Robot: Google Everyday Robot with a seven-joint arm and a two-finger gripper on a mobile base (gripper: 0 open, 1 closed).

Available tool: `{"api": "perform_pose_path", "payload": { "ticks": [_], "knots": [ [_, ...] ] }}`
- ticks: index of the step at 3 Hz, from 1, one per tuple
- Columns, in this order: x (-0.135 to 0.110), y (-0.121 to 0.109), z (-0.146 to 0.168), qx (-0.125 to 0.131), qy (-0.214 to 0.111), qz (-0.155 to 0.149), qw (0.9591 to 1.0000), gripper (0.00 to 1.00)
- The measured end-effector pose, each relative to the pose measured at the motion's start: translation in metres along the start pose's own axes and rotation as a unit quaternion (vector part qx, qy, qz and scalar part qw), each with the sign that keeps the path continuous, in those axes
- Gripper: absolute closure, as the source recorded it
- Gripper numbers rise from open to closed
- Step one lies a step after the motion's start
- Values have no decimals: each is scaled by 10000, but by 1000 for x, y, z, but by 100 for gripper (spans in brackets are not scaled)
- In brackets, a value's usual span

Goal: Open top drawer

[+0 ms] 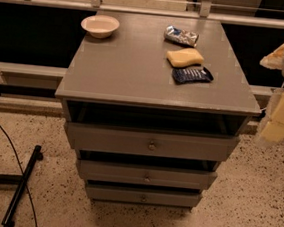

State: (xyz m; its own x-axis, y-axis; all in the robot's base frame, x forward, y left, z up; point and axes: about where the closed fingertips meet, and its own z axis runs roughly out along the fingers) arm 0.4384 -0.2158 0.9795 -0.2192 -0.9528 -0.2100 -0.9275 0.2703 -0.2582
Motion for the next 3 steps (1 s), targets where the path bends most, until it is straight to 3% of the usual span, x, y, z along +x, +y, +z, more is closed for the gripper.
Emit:
{"api": "perform_pose_path", "payload": {
  "ticks": [1, 2, 3],
  "knots": [
    [0, 0, 0, 0, 0, 0, 10000, 0],
    [-14, 9, 45, -13, -270, -289, 9992, 0],
    [-19, 38, 97, -39, -585, -731, 9956, 0]
  ]
}}
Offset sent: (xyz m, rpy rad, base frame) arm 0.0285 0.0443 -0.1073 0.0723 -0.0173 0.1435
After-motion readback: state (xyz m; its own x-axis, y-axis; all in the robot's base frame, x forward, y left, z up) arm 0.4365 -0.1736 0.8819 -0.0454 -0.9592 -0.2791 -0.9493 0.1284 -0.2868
